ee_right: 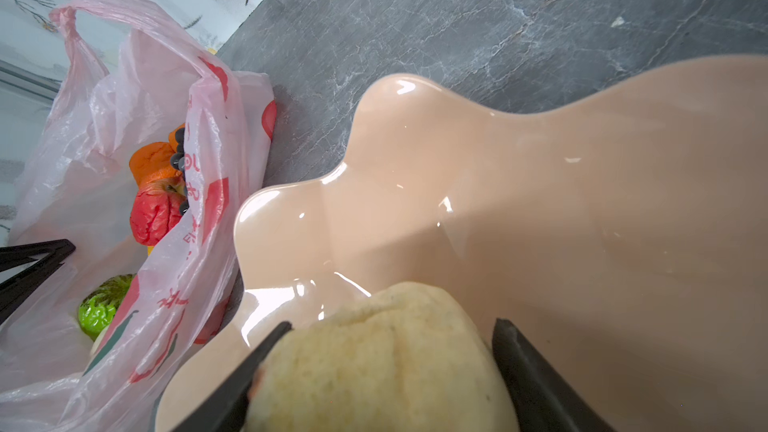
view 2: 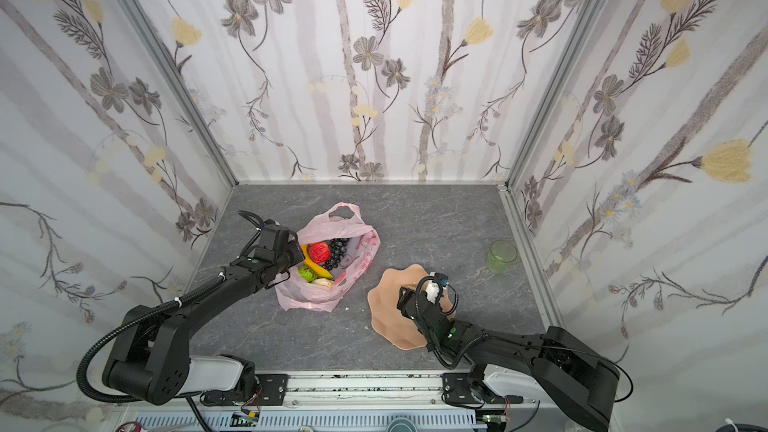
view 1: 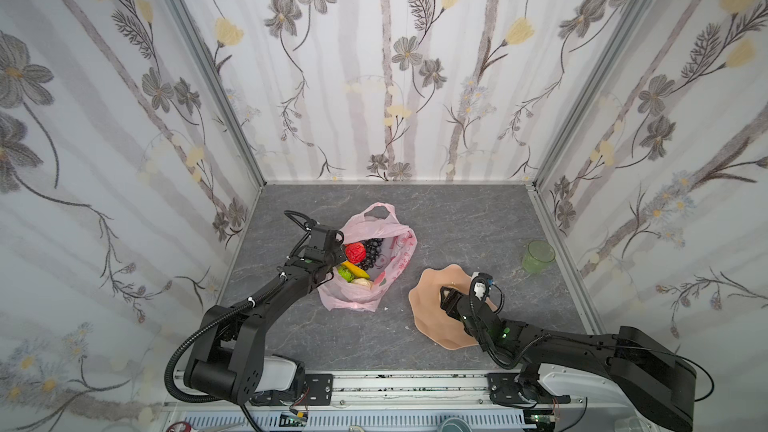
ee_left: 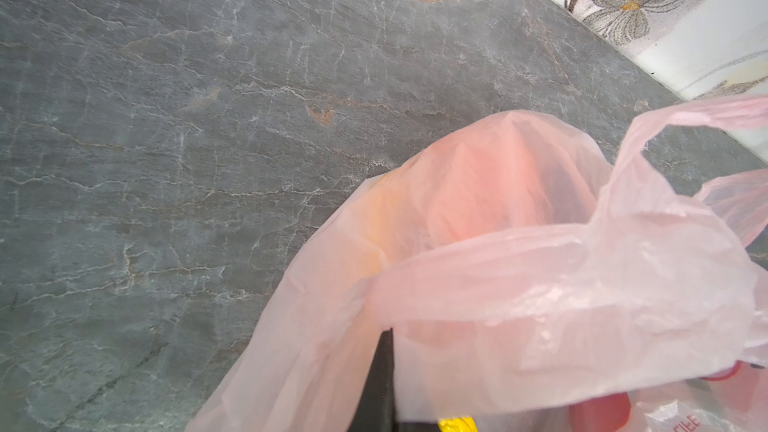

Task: Take the fake fruits out of the plastic bag
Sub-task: 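Lower the cream bun into the peach bowl and open the right gripper, then move the right gripper back over the bag and reach down into it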

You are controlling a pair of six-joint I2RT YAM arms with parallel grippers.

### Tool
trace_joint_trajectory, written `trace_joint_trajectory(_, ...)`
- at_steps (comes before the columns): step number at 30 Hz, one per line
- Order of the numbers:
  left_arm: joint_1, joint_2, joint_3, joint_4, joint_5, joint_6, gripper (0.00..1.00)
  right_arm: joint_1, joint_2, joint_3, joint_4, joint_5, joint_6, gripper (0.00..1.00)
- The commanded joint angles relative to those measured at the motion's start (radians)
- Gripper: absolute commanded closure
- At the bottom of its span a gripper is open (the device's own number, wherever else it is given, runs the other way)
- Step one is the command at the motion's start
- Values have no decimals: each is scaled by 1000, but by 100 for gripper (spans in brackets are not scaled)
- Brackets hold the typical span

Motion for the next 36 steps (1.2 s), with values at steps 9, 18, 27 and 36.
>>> trace_joint_trajectory(9,0,0,-1,28,1,-6,100,15,-44,1,26,58,36,12)
trace_joint_trajectory(18,1,1,-5,34,12,0,100,20,-127,64,-109,111,-10,11)
trace_joint_trajectory(27,1,-9,-22,36,2,9,100,20,17,380,-225,-42,-280,13)
trace_joint_trajectory(36,2,-74,-105,49,-38,-11,100,85,486,827,-334,-326,-442,17)
